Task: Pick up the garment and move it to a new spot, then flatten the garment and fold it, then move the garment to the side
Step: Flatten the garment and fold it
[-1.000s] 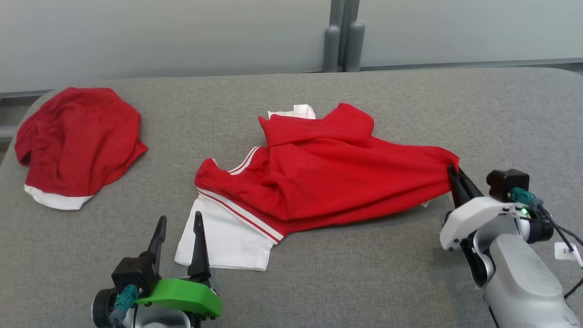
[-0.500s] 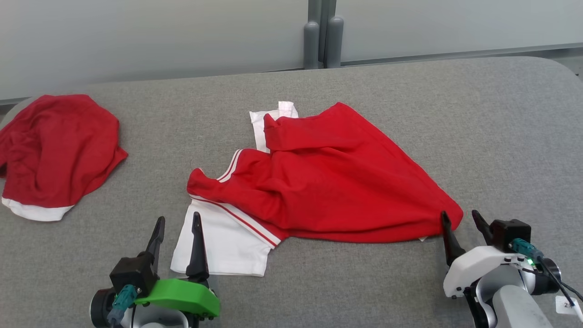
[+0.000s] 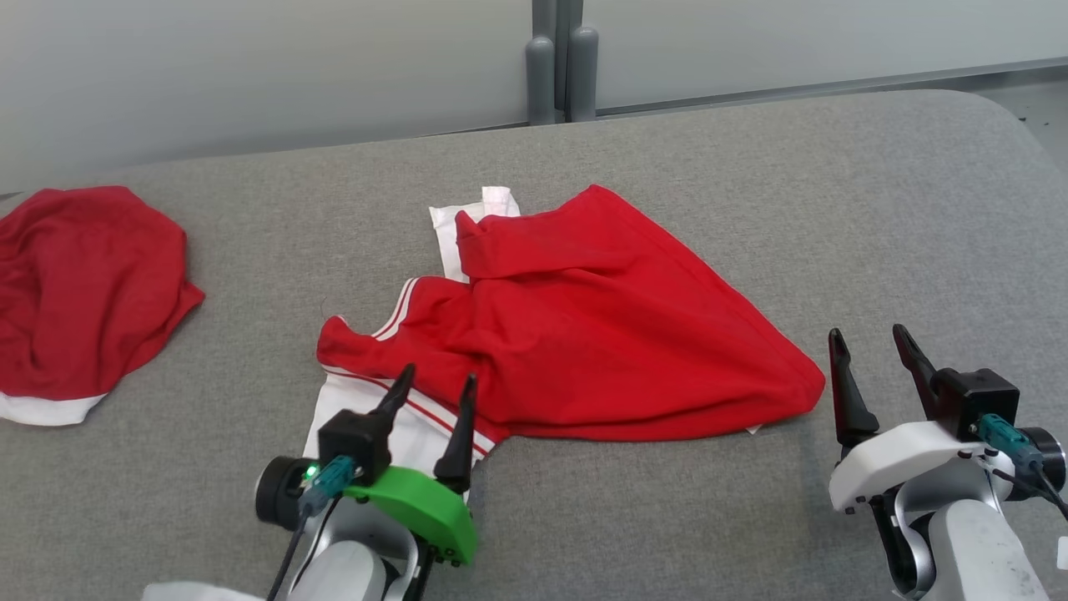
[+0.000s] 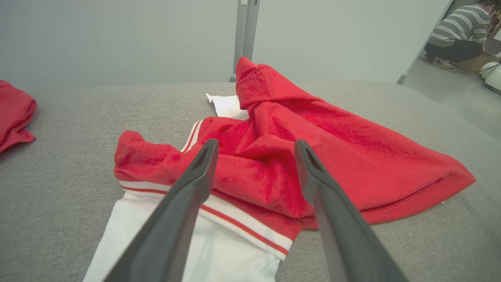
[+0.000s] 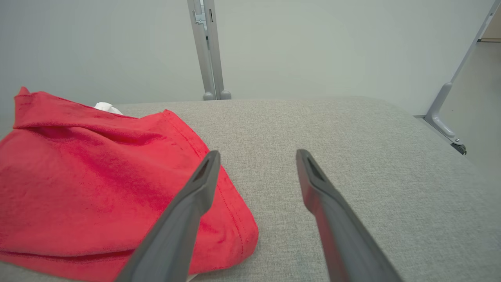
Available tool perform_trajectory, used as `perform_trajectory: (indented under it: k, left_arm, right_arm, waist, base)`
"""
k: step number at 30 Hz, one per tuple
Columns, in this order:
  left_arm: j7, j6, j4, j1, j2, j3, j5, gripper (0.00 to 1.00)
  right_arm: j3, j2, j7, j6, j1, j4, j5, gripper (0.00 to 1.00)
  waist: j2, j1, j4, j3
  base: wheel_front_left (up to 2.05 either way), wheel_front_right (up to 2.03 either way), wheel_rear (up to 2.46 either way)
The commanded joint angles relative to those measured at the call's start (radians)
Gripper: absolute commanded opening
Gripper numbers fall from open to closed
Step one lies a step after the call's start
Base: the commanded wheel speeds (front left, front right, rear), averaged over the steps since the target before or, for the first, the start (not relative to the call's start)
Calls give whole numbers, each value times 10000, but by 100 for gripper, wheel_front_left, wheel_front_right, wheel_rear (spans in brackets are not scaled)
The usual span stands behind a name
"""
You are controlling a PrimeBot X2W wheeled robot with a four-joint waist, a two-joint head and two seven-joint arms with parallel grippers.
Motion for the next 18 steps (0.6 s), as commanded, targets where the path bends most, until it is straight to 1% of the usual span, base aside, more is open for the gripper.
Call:
perform_trajectory:
  k: [1, 2, 3, 4, 10, 15, 16, 17, 18]
  left_arm:
    - [133, -167, 297, -410, -39, -181, 137, 100]
    - [305, -329, 760, -769, -142, -402, 169, 100]
    - [380, -398, 998, -963, -175, -473, 185, 100]
    - [380, -398, 998, -963, -175, -473, 185, 100]
    - [638, -776, 2527, -2132, -331, -885, 329, 100]
    - [721, -906, 3839, -2936, -442, -1216, 555, 100]
    - [765, -922, 4121, -3082, -453, -1318, 630, 39]
    - [777, -919, 4351, -3240, -459, -1382, 694, 0]
    - [715, -931, 4548, -3388, -451, -1411, 721, 0]
  right_arm:
    - [115, -16, 65, 1, 104, -151, 101, 100]
    - [279, -17, 106, 1, 72, -276, 165, 100]
    - [353, -17, 131, 1, 47, -320, 193, 100]
    - [353, -17, 131, 1, 47, -320, 193, 100]
    - [728, -17, 101, 1, -148, -463, 327, 100]
    - [974, -18, 3, 1, -282, -377, 391, 100]
    - [1004, -16, -19, 1, -317, -352, 382, 100]
    - [1025, -16, -23, 1, -343, -325, 387, 100]
    - [1045, -16, -18, 1, -358, -305, 394, 100]
  waist:
    - [31, 0, -134, 50]
    - [31, 0, -249, 112]
    - [31, 0, -302, 149]
    - [31, 0, -302, 149]
    - [31, 0, -615, 416]
    - [31, 0, -830, 592]
    - [31, 0, -863, 616]
    - [31, 0, -893, 641]
    - [31, 0, -919, 670]
  base:
    - [0, 0, 0]
    - [0, 0, 0]
    - [0, 0, 0]
    - [0, 0, 0]
    - [0, 0, 0]
    - [0, 0, 0]
    - [0, 0, 0]
    - [0, 0, 0]
    - [0, 0, 0]
